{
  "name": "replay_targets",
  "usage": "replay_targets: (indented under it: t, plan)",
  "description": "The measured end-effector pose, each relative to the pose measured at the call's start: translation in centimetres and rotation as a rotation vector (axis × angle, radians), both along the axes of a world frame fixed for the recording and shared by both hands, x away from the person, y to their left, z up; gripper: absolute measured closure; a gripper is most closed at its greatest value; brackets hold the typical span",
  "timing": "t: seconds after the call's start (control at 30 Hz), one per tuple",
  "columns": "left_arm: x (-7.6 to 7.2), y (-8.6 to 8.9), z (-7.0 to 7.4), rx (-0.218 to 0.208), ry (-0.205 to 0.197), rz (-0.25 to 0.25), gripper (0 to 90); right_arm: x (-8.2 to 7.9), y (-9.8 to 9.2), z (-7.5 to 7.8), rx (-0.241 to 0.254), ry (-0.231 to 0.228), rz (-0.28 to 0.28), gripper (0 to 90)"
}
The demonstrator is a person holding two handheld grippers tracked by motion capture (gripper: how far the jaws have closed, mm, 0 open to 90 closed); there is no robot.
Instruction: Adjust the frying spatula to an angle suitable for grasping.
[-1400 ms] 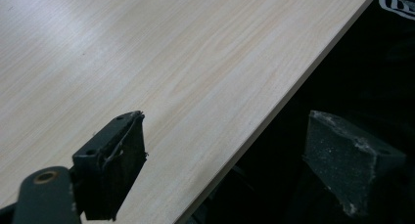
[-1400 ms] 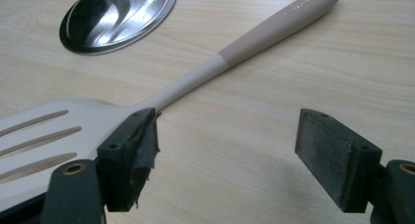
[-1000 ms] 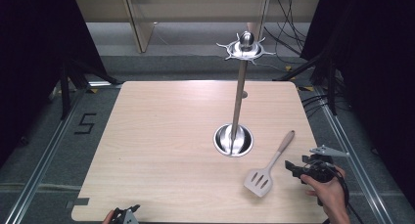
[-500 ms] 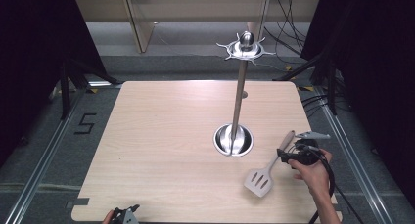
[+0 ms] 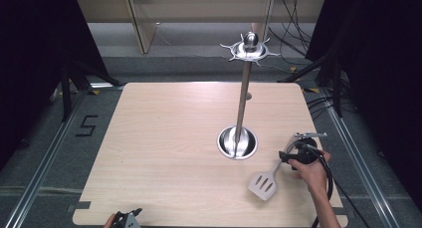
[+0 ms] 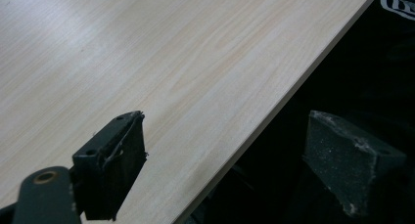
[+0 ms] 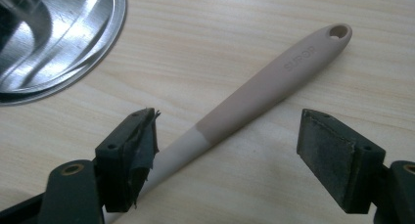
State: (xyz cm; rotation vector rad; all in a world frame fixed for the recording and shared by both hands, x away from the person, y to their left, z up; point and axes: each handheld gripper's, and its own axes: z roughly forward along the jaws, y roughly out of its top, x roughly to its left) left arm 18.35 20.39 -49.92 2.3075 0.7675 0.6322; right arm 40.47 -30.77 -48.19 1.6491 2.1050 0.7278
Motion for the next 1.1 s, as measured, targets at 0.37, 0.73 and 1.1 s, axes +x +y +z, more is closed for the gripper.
replay_targets:
  t: [0.37,0.73,1.1]
  plan:
    - [0.0,0.2,0.2,-0.005,0.01,-0.008,14.8,0.9,1.0,-0.6,-0.045,0.033,0.011,25.0]
    - [0.0,0.0,0.0,0.001,0.0,0.0,14.8,1.3,1.7,-1.1,-0.055,0.08,0.033,30.9]
    - [-0.1,0.1,0.2,-0.008,0.01,-0.009,14.8,3.2,1.4,0.1,-0.086,0.199,0.141,49.0]
